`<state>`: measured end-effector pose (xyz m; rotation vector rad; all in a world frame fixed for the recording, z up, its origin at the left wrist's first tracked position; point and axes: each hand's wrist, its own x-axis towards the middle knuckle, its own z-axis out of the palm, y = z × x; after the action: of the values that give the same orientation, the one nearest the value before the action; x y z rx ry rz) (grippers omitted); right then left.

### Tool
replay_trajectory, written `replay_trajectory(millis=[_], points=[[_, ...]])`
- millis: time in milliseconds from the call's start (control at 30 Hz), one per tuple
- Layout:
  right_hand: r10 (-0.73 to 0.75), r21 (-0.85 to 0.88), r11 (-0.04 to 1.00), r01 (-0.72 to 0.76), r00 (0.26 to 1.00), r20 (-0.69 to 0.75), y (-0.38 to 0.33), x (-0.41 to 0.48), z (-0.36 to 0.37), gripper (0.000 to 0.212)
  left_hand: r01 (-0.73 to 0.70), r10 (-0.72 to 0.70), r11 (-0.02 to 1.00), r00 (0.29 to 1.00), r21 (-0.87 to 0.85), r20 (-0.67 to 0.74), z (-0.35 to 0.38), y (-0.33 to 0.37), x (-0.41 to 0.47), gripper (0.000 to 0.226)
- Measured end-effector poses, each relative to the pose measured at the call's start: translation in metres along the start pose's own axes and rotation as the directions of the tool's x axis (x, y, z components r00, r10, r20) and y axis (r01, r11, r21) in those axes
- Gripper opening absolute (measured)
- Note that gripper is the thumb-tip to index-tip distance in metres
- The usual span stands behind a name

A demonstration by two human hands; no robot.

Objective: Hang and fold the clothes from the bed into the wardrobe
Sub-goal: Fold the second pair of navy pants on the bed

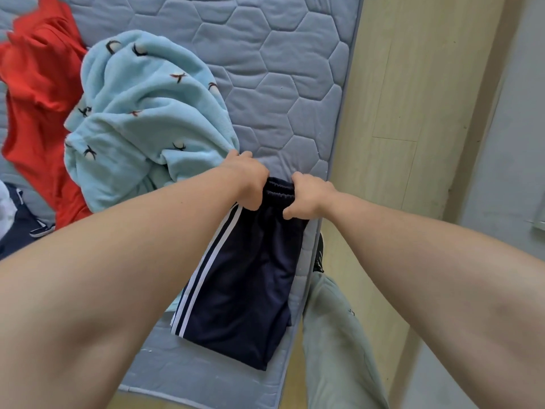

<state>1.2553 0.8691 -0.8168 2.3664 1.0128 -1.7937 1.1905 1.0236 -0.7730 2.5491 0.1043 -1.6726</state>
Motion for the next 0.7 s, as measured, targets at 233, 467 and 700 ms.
replay_trajectory(millis=[233, 467, 700], points=[[-0.070, -0.046, 0.997, 0.067, 0.994, -0.080, -0.008, -0.024, -0.039, 0.037, -0.040, 0.033, 0.996, 0.996, -0.085, -0.084, -0.031, -0.001, -0.023, 0.028], [-0.096, -0.110, 0.992, 0.064, 0.942, -0.321, -0.029, -0.092, 0.008, 0.033, -0.036, 0.060, 0.995, 0.963, 0.093, -0.263, -0.009, 0.007, -0.086, 0.024], [-0.338, -0.363, 0.918, 0.159, 0.793, -0.507, -0.073, -0.177, 0.110, 0.047, 0.009, 0.153, 0.957, 0.834, 0.289, -0.531, 0.102, 0.026, -0.193, 0.036]])
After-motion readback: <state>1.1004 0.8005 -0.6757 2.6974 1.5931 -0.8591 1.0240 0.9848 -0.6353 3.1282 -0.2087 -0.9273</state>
